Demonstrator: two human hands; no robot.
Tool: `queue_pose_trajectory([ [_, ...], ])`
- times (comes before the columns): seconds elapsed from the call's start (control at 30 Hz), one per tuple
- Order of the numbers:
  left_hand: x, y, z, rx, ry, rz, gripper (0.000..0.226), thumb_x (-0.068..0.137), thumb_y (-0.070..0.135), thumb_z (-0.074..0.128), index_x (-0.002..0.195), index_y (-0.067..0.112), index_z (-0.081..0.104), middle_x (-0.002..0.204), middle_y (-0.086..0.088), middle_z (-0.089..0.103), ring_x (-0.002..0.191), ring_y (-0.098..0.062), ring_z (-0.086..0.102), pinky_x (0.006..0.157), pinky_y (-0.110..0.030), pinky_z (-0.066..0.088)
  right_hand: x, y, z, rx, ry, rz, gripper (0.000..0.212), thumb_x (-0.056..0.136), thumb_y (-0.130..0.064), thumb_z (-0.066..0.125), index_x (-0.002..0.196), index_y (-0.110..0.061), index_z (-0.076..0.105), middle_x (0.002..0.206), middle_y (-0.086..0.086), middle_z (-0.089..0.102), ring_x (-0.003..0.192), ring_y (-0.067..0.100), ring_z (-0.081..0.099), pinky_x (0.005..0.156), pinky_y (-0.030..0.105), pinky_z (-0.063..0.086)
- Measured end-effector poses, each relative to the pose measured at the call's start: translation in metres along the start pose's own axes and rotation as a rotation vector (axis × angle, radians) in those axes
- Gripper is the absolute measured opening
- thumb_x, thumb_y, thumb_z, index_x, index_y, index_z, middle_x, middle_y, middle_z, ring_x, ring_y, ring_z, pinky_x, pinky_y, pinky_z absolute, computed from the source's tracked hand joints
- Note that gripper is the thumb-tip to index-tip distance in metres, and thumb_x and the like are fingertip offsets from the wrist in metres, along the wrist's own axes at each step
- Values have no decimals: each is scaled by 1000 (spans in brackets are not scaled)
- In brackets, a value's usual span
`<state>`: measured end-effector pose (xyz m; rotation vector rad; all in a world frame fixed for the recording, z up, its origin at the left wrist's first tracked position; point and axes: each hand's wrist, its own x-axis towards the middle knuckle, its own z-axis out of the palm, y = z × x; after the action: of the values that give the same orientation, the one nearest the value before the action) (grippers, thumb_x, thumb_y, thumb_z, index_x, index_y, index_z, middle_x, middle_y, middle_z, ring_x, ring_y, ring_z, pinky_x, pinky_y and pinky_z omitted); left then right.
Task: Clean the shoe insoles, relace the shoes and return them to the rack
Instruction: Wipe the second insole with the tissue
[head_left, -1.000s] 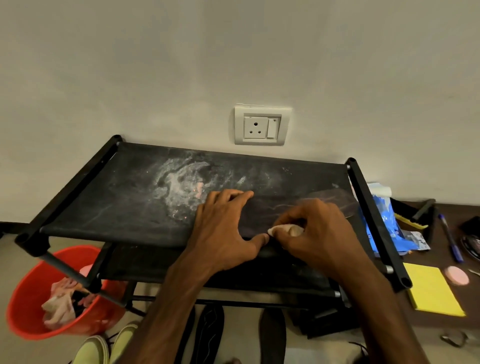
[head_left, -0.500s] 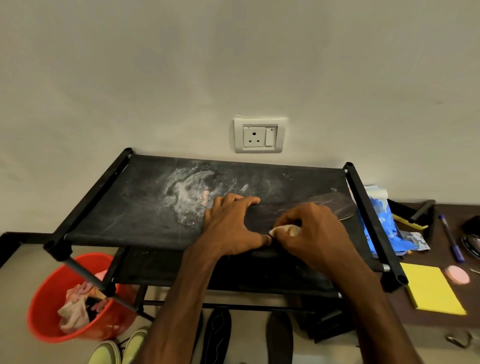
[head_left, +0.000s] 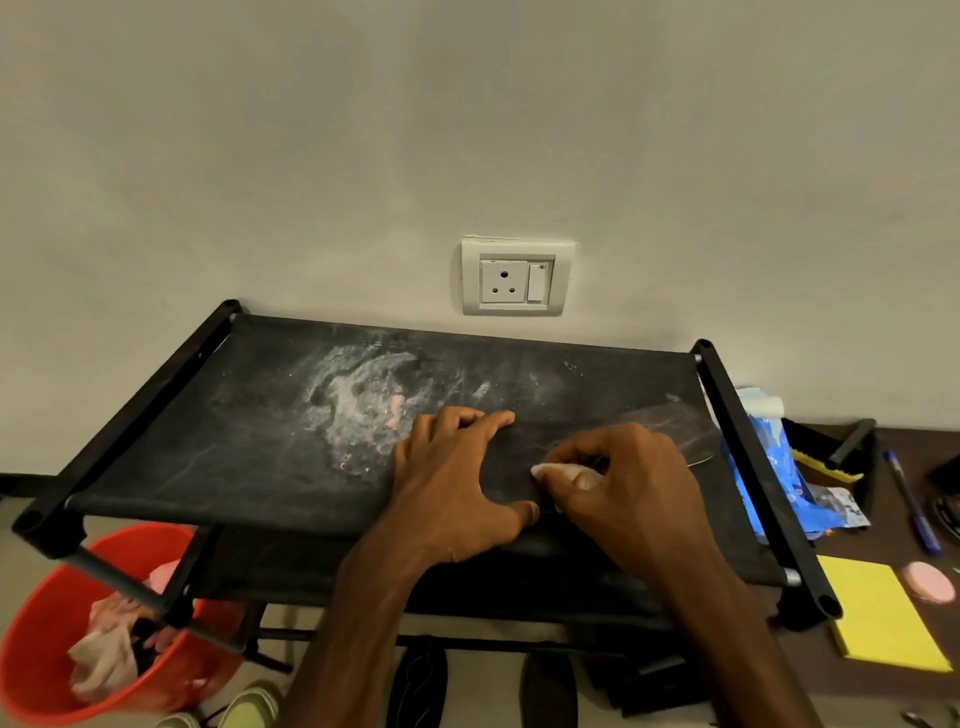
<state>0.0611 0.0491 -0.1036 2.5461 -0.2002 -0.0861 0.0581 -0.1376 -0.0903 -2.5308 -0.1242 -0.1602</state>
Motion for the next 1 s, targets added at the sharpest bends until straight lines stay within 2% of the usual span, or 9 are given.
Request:
queue_pose_trajectory([
  [0.1, 0, 2, 0, 15, -9, -5, 90, 75, 61, 75, 152, 47, 29, 144, 18, 28, 137, -10, 20, 112, -30, 15, 0, -3, 9, 50, 103, 24, 12, 84, -47, 76, 89, -38, 81, 77, -19, 74, 71, 1, 67, 67, 33, 60],
  [0.17, 0, 2, 0, 7, -13, -8, 91, 75, 62, 75, 152, 46, 31, 144, 18, 29, 137, -10, 21, 111, -30, 15, 0, -1, 10, 58, 91, -3, 12, 85, -44, 76, 91, -36, 81, 80, -17, 76, 74, 2, 69, 70, 35, 60],
  [0.3, -1, 4, -3, -2, -28, -22, 92, 74, 62, 77, 152, 46, 32, 145, 16, 30, 137, -11, 22, 110, -31, 17, -2, 3, -6, 76, -127, -107, 10, 85, -42, 77, 93, -38, 81, 84, -21, 76, 79, 0, 70, 74, 35, 61],
  [0.43, -2, 6, -6, 1, -43, -27, 94, 74, 61, 77, 153, 45, 31, 147, 15, 29, 139, -13, 20, 110, -32, 17, 0, 5, -27, -33, -348, -96, 5, 85, -48, 76, 89, -44, 79, 82, -22, 74, 77, 1, 68, 74, 34, 62],
  [0.53, -2, 6, -6, 7, -45, -29, 94, 74, 60, 78, 153, 45, 30, 147, 14, 29, 138, -13, 21, 107, -31, 16, -3, 5, -28, -49, -291, -86, 5, 82, -52, 76, 86, -49, 78, 76, -25, 72, 73, 0, 68, 71, 36, 62],
  [0.63, -2, 7, -6, 5, -45, -28, 93, 73, 59, 79, 152, 46, 31, 147, 13, 29, 138, -14, 21, 105, -29, 15, -6, 4, -24, -41, -173, -37, 8, 81, -51, 77, 85, -45, 80, 71, -22, 72, 69, 0, 67, 67, 36, 61],
  [0.87, -2, 8, -6, -4, -51, -35, 92, 74, 57, 79, 151, 46, 32, 147, 12, 30, 138, -15, 21, 107, -31, 15, -5, -3, -1, 15, 116, 13, 10, 85, -38, 79, 94, -34, 82, 86, -14, 77, 76, 4, 68, 71, 29, 58],
  [0.93, -1, 8, -6, -4, -57, -43, 92, 73, 57, 80, 151, 46, 32, 148, 12, 29, 139, -15, 21, 110, -33, 16, -5, -1, -1, 27, 68, -41, 9, 87, -34, 79, 94, -31, 82, 88, -11, 78, 79, 6, 69, 75, 34, 60],
  [1.0, -1, 7, -7, -10, -52, -47, 92, 73, 56, 81, 151, 45, 33, 148, 12, 30, 139, -15, 21, 110, -34, 16, -3, 1, -8, 41, -80, -83, 7, 87, -33, 78, 92, -33, 82, 85, -11, 77, 78, 5, 71, 74, 39, 62],
])
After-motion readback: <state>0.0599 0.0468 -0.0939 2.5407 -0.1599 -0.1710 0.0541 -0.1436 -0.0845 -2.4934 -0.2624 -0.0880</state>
